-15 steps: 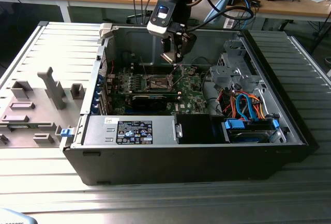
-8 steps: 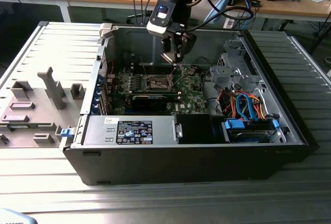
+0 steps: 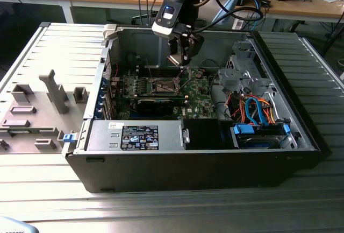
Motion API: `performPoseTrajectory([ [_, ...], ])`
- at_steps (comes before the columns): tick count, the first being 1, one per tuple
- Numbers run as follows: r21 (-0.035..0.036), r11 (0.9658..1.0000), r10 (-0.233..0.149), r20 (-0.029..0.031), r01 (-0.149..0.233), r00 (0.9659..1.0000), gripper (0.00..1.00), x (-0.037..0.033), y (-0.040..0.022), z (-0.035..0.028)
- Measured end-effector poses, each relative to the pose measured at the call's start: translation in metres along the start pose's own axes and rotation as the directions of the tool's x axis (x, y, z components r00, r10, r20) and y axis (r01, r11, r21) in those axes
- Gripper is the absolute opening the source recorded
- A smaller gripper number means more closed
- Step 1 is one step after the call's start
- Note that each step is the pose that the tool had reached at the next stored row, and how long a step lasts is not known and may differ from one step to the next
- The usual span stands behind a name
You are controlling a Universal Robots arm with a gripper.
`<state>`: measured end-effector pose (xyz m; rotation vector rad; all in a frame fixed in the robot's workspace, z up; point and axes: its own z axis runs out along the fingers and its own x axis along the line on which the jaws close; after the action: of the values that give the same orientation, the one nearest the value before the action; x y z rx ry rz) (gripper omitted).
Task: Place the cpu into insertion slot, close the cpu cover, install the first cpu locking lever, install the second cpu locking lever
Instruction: 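Place the cpu into insertion slot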
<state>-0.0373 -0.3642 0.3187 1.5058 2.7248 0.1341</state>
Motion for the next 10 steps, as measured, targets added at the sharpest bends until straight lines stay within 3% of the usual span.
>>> performPoseTrajectory([
  [10,-0.0001,1.0000,0.008,0.0008,-0.008,1.0000,0.54,0.0000,0.0000,0.0002],
])
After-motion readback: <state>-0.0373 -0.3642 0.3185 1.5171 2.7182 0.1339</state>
